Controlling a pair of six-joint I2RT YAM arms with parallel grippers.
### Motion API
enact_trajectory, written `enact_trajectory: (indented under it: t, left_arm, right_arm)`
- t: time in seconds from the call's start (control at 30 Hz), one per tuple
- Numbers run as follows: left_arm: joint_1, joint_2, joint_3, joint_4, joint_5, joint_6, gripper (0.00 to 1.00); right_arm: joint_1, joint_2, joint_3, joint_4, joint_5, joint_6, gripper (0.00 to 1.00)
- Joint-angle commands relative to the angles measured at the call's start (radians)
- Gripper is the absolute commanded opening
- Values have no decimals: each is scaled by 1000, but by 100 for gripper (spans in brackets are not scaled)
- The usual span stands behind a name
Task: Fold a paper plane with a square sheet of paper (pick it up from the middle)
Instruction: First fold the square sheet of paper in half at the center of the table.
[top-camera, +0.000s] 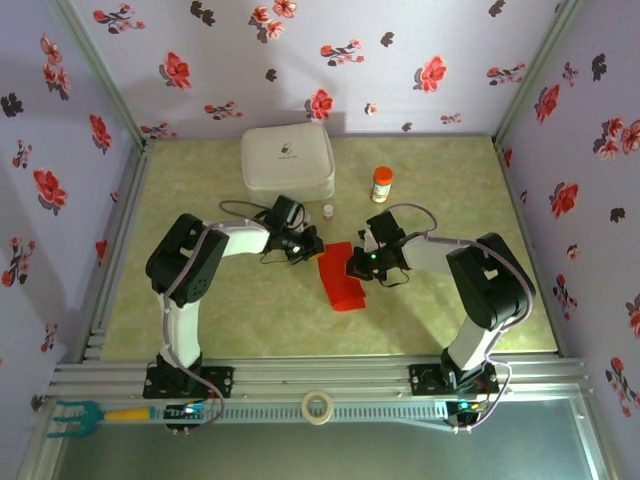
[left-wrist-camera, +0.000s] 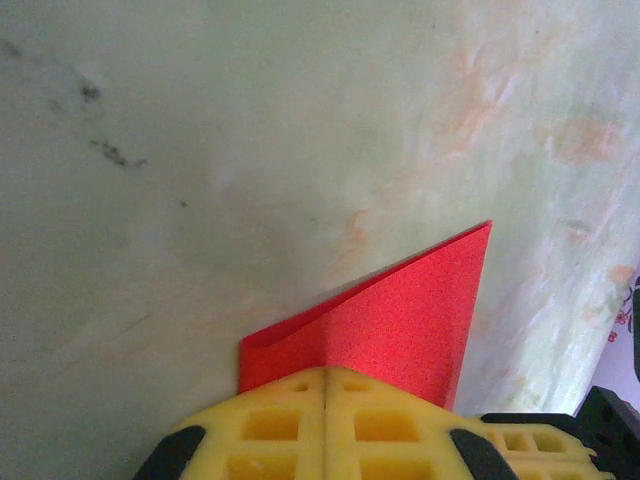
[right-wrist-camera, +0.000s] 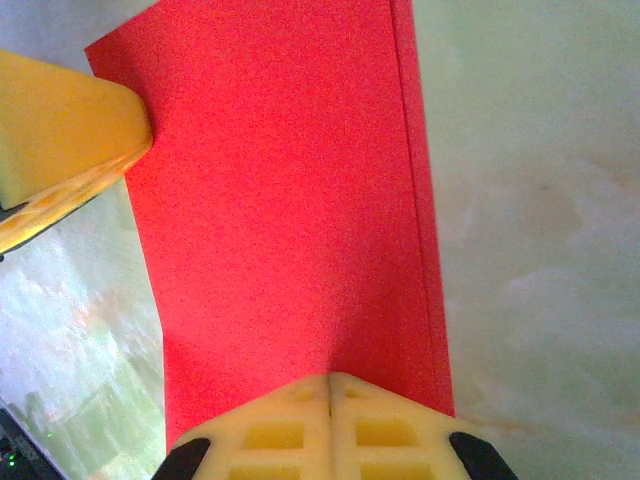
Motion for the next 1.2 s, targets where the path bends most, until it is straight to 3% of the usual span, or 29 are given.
enact_trajectory:
  t: [0.0, 1.0, 1.17]
  left_arm:
    - [41, 32, 11, -94, -136, -12, 0]
    - [81, 82, 156, -196, -198, 24, 0]
    - [71, 28, 161, -204, -196, 21, 0]
  right_arm:
    - [-1, 53, -45, -107, 83, 3, 0]
    - [-2, 59, -51, -90, 59, 6, 0]
    - [-2, 61, -50, -80, 64, 25, 0]
